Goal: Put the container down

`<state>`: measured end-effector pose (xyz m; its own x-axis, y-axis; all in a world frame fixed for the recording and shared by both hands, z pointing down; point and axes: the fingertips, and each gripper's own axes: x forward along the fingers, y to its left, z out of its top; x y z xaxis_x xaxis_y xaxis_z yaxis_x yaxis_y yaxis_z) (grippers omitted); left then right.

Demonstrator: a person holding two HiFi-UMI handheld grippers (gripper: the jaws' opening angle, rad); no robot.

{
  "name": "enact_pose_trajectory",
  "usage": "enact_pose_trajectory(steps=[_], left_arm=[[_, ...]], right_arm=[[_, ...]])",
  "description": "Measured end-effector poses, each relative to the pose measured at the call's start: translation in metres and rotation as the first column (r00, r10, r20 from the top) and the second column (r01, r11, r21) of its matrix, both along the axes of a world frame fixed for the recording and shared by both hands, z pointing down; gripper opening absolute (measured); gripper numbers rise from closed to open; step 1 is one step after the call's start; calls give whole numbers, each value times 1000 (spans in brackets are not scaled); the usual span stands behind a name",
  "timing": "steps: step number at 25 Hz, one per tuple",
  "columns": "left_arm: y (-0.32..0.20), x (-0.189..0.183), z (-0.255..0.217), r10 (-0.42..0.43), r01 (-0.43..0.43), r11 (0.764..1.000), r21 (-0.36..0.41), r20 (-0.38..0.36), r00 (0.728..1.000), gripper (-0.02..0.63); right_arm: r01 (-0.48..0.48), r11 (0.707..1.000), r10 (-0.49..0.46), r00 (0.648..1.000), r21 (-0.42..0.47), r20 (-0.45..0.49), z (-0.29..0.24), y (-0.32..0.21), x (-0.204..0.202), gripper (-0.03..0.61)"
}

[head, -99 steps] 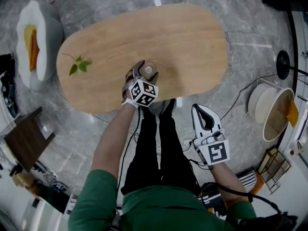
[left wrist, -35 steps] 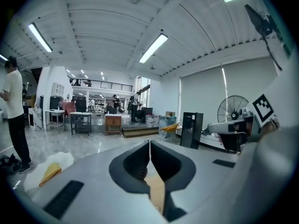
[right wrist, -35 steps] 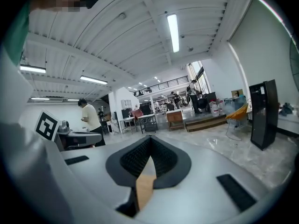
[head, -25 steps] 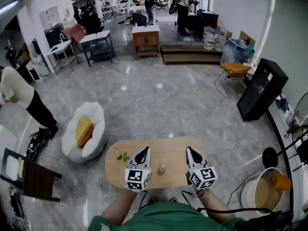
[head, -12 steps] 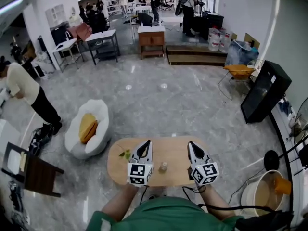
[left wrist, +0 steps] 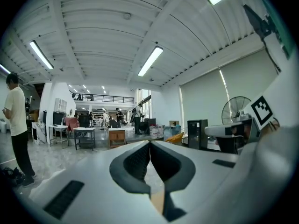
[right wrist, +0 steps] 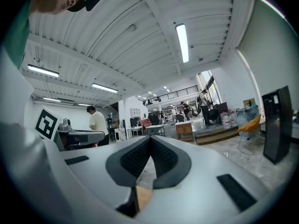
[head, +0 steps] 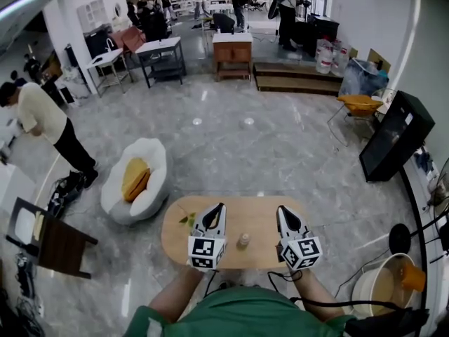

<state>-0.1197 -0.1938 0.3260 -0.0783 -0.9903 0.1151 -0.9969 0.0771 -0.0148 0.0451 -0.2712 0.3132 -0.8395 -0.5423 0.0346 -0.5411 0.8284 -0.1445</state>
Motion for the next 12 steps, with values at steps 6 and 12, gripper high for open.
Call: enact_pose_trajectory(steps=[6, 12], left_arm=[[7, -3, -4, -11, 11, 1000, 2, -1, 1000, 18], [17, -13, -4, -46, 46, 999, 6, -1, 999, 18]], right_arm=[[29, 1000, -29, 1000, 10, -4, -2, 6, -12, 12], [74, 997, -74, 997, 14, -13, -2, 13, -27, 12]])
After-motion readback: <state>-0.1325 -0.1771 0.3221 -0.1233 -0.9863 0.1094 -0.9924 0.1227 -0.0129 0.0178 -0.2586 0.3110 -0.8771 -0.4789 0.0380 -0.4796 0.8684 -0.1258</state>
